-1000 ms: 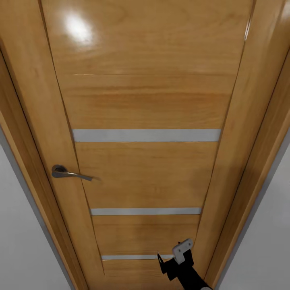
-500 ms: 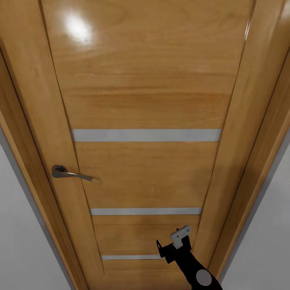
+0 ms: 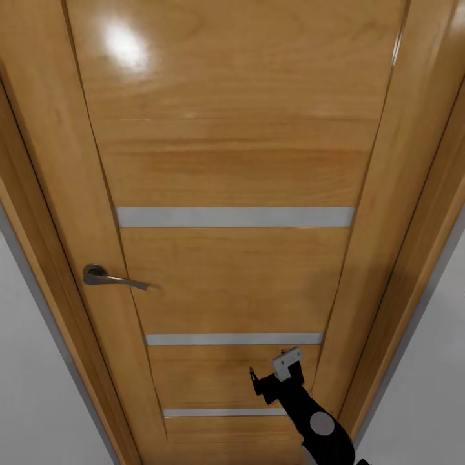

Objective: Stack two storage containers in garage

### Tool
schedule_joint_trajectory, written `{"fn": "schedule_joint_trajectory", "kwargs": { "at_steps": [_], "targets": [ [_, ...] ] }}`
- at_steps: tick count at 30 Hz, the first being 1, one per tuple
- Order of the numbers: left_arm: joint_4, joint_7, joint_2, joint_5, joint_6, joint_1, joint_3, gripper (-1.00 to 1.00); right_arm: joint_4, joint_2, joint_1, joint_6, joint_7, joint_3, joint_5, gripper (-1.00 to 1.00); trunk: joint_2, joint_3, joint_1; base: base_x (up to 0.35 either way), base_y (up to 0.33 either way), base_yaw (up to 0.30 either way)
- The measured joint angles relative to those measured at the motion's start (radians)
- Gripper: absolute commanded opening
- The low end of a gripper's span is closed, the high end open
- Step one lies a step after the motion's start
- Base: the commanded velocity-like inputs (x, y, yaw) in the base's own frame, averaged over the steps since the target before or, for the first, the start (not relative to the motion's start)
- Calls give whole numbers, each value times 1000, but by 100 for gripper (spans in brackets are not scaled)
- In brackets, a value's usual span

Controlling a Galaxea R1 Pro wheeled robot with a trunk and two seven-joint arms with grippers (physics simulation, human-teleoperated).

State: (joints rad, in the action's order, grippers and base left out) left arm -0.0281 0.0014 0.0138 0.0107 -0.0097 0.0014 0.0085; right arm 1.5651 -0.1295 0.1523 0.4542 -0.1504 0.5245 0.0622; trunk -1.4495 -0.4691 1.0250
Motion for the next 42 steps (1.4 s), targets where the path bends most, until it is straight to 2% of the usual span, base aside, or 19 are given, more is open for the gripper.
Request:
{"fn": "schedule_joint_trajectory", "kwargs": {
  "at_steps": [10, 12, 16, 18, 21, 26, 30, 33, 36, 42],
  "targets": [
    [0, 0, 0, 0, 0, 0, 1, 100, 0, 11, 82, 65, -1, 1, 0, 100, 0, 0, 0, 0, 0, 0],
    [0, 0, 0, 0, 0, 0, 1, 100, -2, 16, 114, 94, -2, 2, 0, 100, 0, 0, 0, 0, 0, 0],
    [0, 0, 0, 0, 0, 0, 2, 100, -6, 23, 132, 110, -1, 1, -3, 100, 0, 0, 0, 0, 0, 0],
    [0, 0, 0, 0, 0, 0, 2, 100, -10, 31, 136, 114, -1, 1, -9, 100, 0, 0, 0, 0, 0, 0],
    [0, 0, 0, 0, 0, 0, 2, 100, -17, 48, 138, 119, -1, 1, -42, 100, 0, 0, 0, 0, 0, 0],
    [0, 0, 0, 0, 0, 0, 2, 100, -35, 87, 144, 121, -6, -1, -115, 100, 0, 0, 0, 0, 0, 0],
    [0, 0, 0, 0, 0, 0, 1, 100, -68, 92, 178, 120, -3, -2, -104, 100, 0, 0, 0, 0, 0, 0],
    [0, 0, 0, 0, 0, 0, 1, 100, -111, 93, 210, 114, -7, -4, -128, 100, 0, 0, 0, 0, 0, 0],
    [0, 0, -1, 0, 0, 0, 1, 100, -166, 94, 241, 110, -8, -6, -129, 100, 0, 0, 0, 0, 0, 0],
    [0, 0, 0, 0, 0, 0, 2, 100, -175, 97, 254, 108, -5, -6, -121, 100, 0, 0, 0, 0, 0, 0]
  ]
}}
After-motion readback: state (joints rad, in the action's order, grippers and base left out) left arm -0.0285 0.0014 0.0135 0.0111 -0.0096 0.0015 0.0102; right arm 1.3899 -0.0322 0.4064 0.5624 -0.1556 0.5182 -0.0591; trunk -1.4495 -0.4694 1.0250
